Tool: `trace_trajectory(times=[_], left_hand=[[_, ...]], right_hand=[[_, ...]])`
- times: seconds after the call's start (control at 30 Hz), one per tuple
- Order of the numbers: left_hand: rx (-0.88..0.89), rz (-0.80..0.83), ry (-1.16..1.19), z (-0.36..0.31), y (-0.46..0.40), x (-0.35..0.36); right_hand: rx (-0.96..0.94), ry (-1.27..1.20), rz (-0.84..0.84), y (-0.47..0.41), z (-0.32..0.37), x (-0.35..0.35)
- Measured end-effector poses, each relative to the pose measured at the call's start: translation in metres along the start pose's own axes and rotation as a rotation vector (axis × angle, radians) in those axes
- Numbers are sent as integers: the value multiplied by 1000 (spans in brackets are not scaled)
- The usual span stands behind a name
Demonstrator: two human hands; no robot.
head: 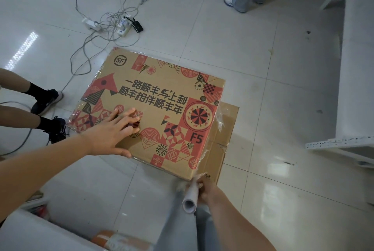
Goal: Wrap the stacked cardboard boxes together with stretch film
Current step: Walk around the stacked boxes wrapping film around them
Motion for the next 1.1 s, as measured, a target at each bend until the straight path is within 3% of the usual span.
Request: trace_trajectory(times=[0.1, 0.43, 0.57, 0.67, 0.77, 0.93, 1.03, 1.1], left_hand=[[8, -9, -8, 0, 1, 1], [20, 45, 23, 0, 1, 8], [19, 54, 25, -1, 1, 10], [23, 53, 15, -1, 2, 11], [23, 58, -3, -1, 2, 10], [24, 81, -4, -2, 1, 13], [5, 94, -7, -1, 2, 14], [-7, 107, -7, 0, 1, 13]], right_hand=[[-14, -37, 18, 7, 6, 6], [-30, 166, 15, 15, 12, -3], [-158, 60, -49, 20, 25, -17], [-178, 25, 45, 33, 24, -11], [-209, 169, 89, 32, 27, -11], [-221, 248, -30, 30, 52, -29], [-218, 202, -9, 29, 67, -28], [-144, 206, -57, 25, 69, -35]])
Point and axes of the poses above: each hand's wrist, its own y-axis away from the middle knuckle, its own x-axis out of the palm, z = x × y, the point moved 10 cm from there along -y, towards the middle knuckle, and after that the axes turned 12 degrees about -x, right-handed, at the moved point
